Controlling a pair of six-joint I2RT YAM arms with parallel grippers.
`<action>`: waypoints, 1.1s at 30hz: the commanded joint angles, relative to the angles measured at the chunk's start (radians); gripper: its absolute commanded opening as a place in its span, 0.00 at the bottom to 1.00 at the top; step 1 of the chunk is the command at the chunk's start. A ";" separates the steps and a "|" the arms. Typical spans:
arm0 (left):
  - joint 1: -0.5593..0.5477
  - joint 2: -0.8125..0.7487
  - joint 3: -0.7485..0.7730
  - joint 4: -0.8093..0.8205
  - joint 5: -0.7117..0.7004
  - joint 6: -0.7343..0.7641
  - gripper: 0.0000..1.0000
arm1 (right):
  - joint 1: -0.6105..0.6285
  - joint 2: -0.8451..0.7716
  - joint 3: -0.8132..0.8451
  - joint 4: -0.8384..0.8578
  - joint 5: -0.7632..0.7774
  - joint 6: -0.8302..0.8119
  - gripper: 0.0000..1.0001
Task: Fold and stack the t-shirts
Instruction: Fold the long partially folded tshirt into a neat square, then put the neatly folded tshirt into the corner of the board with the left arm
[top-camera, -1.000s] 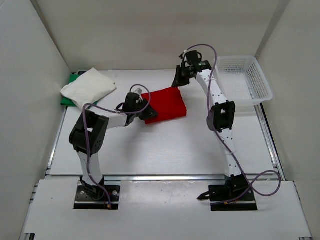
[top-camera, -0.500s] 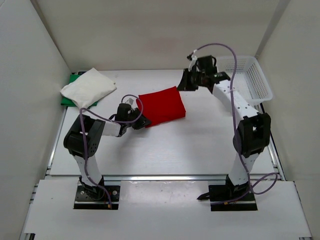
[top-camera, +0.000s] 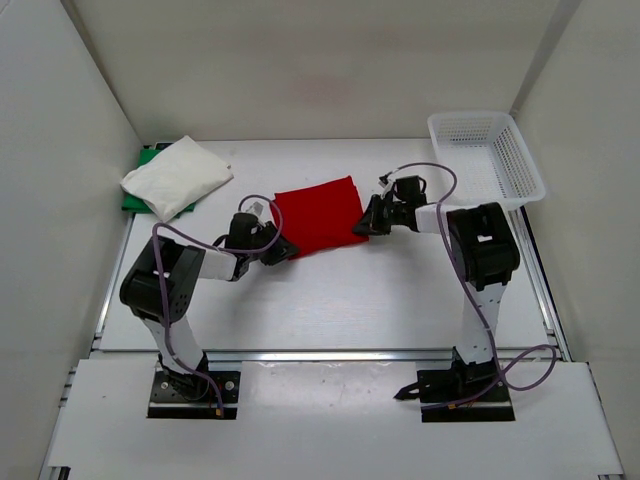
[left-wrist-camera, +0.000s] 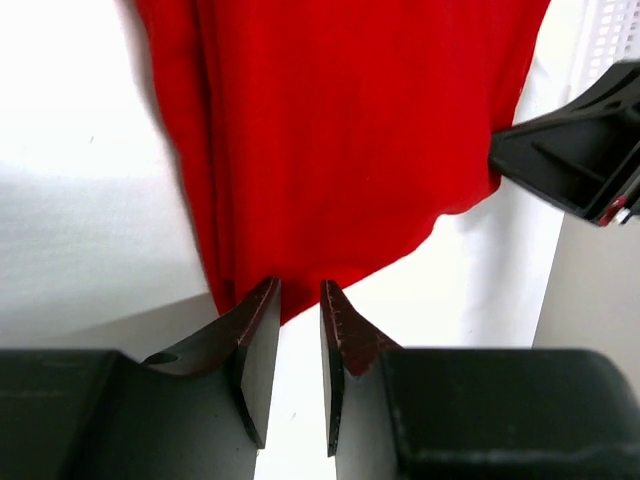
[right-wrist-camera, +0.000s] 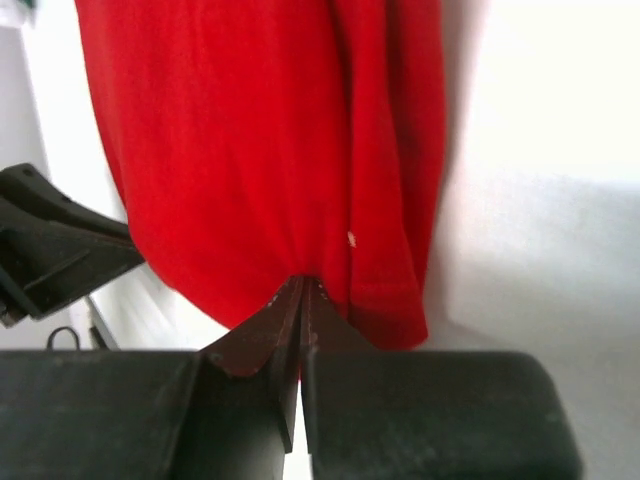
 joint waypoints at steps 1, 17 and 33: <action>0.015 -0.088 -0.040 -0.015 -0.015 0.015 0.34 | -0.017 -0.049 -0.136 0.221 0.009 0.072 0.01; 0.105 -0.116 0.038 -0.167 -0.110 0.113 0.74 | 0.082 -0.403 -0.199 0.278 0.089 0.089 0.65; 0.007 0.255 0.473 -0.162 -0.097 0.070 0.15 | 0.073 -0.735 -0.572 0.411 0.089 0.181 0.66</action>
